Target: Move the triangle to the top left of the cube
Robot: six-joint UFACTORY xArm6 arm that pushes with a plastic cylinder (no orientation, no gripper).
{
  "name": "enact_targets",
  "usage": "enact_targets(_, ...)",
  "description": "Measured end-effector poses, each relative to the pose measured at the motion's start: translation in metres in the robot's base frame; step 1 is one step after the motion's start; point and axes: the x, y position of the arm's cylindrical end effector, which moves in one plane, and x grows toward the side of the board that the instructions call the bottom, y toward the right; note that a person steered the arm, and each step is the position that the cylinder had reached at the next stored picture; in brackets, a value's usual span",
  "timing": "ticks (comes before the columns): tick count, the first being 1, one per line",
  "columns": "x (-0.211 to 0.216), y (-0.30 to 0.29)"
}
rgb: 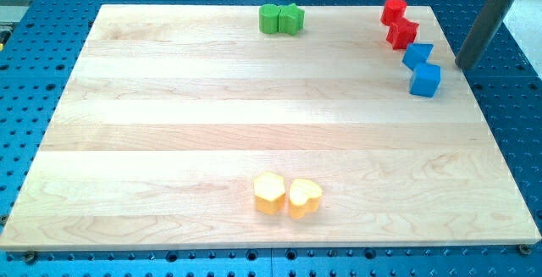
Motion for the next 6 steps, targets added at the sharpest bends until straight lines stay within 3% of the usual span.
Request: enact_targets(6,-0.006,-0.045)
